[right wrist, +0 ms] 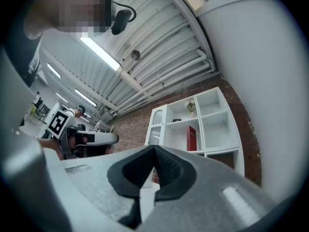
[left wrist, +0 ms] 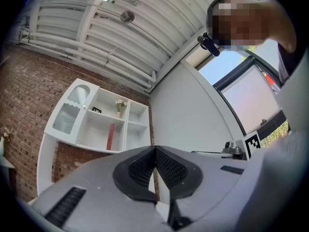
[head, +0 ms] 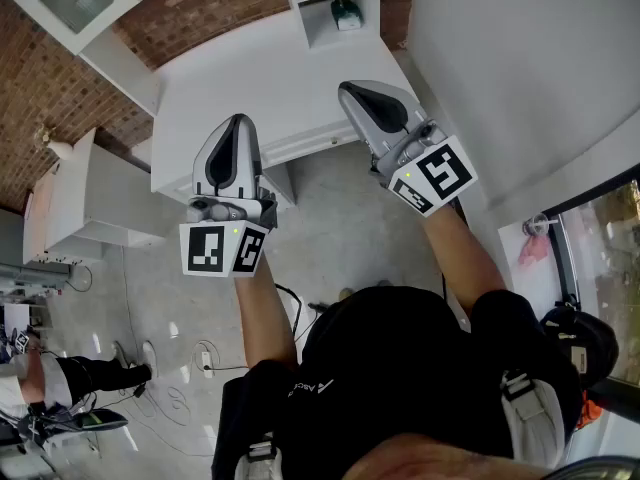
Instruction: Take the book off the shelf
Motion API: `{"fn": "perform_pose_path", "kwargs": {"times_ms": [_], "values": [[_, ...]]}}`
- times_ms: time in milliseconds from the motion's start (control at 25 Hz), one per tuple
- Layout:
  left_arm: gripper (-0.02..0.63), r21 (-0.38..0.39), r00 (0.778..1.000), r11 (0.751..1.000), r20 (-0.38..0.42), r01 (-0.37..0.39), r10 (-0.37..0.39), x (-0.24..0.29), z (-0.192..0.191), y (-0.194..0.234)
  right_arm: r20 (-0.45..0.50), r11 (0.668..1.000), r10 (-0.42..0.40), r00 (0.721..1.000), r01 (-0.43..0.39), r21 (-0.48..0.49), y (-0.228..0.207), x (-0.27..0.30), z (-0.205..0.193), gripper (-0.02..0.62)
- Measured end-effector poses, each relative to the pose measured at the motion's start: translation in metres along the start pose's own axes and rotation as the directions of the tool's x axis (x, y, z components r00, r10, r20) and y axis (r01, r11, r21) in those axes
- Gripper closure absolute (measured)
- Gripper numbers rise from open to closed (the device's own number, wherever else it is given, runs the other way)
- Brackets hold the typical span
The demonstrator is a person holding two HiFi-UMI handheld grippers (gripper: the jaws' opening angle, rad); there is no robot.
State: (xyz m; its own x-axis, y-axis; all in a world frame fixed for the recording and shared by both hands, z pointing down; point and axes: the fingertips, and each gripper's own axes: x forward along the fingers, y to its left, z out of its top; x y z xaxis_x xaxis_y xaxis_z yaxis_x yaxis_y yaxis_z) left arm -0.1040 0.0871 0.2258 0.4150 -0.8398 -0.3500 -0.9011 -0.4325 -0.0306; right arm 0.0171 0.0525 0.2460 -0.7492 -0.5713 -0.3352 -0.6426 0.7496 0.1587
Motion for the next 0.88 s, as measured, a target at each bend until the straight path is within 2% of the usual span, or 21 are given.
{"fn": "perform_pose_path", "kwargs": {"times_ms": [200,520,720,880], "values": [[0.607,-0.009,1.000,1.000,0.000,0.004,-0.004,-0.004,-0.001,0.019,-0.001,1.000,0.002,1.000,-0.002,0.015,0.009,0.016,-0.004,0.595],[0.607,0.005,1.000,1.000,0.027,0.002,-0.002,-0.019,0.003,0.060,-0.011,0.999,-0.050,0.999,0.050,0.007,0.021,0.033,-0.010,0.594],[0.607,0.003,0.998,1.000,0.064,-0.025,0.025,-0.007,0.008,0.093,-0.038,0.996,-0.087,0.995,0.087,-0.007,0.009,0.047,-0.023,0.594],[0.607,0.008,0.996,0.999,0.076,-0.049,0.048,0.013,0.004,0.117,-0.025,0.995,-0.099,0.995,0.099,-0.031,-0.012,0.067,-0.029,0.594]]}}
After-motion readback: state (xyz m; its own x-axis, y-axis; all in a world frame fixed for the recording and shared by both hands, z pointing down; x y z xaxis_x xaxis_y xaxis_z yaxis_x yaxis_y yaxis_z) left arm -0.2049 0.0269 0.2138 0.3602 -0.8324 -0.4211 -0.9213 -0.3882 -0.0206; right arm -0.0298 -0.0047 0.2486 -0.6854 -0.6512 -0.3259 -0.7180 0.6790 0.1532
